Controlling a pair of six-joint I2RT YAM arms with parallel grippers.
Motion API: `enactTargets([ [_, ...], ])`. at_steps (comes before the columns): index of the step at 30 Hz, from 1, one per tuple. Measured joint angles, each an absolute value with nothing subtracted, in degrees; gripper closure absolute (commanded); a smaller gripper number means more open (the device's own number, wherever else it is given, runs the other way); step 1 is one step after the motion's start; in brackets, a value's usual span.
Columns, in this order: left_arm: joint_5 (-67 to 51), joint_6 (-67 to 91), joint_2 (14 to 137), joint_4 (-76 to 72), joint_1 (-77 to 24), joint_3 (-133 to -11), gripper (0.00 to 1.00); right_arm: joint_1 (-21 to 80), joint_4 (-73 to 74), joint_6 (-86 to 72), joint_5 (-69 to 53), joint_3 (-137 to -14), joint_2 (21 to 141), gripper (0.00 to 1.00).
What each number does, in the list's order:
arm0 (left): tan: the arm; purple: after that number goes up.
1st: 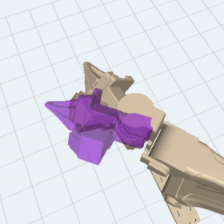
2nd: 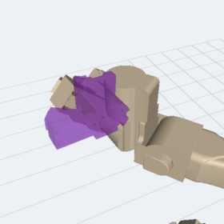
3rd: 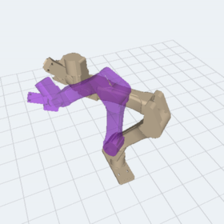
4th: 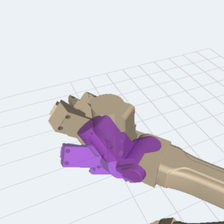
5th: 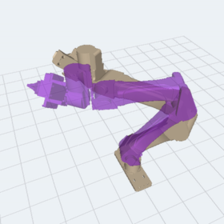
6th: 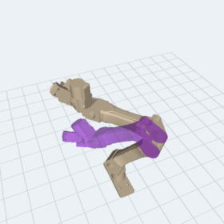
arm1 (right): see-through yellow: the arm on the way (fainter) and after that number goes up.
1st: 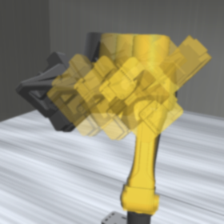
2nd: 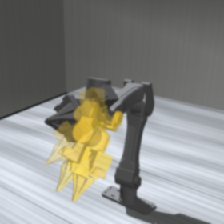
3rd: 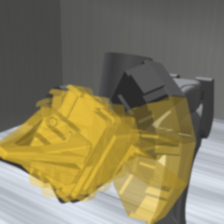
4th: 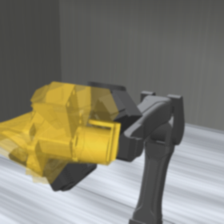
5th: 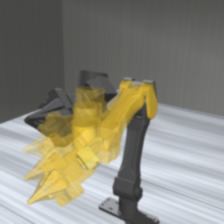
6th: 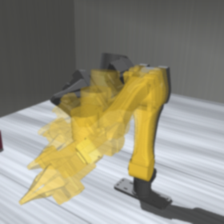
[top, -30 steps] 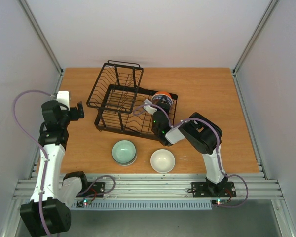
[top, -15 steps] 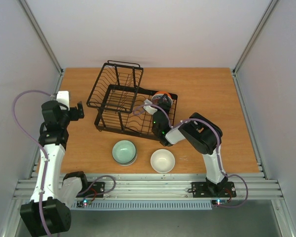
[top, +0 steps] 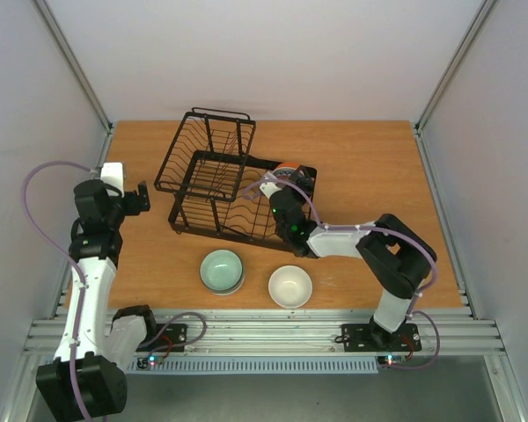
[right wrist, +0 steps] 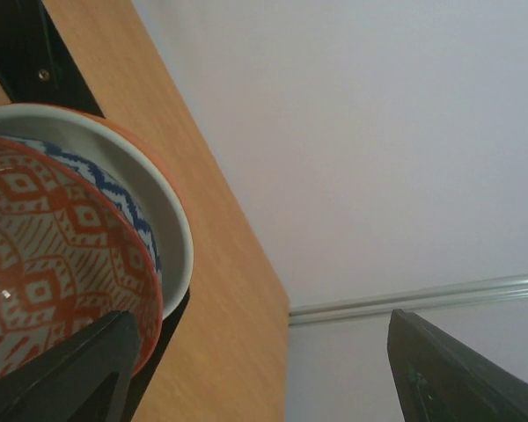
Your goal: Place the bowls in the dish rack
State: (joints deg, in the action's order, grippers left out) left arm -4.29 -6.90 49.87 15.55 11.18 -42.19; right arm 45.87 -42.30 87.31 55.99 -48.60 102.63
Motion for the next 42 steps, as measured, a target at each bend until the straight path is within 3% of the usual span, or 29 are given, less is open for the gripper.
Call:
enactTargets([
  [6, -4.3, -6.9, 49.8, 15.6, 11.2, -42.2, 0.01, 47.0, -18.0, 71.7, 54.9, -51.8, 95.3, 0.19],
  [14, -4.3, -6.9, 49.8, 15.6, 11.2, -42.2, 0.01, 51.2, 28.3, 41.4, 49.4, -66.8, 85.8, 0.36],
  [21, -5.1, -6.9, 49.9, 15.6, 11.2, -42.2, 0.01, 54.8, 60.6, 15.0, 40.0, -71.7, 76.8, 0.39],
  [28, -5.5, -6.9, 50.0, 15.6, 11.2, -42.2, 0.01, 55.3, 70.2, -1.2, 24.6, -60.6, 67.3, 0.41],
  [34, -5.6, -6.9, 50.0, 15.6, 11.2, -42.2, 0.01, 58.6, 67.7, -6.8, 13.0, -53.6, 65.5, 0.41],
  [42, -5.6, -6.9, 50.0, 15.6, 11.2, -42.2, 0.01, 59.4, 61.8, -8.2, 7.9, -51.6, 65.5, 0.42],
])
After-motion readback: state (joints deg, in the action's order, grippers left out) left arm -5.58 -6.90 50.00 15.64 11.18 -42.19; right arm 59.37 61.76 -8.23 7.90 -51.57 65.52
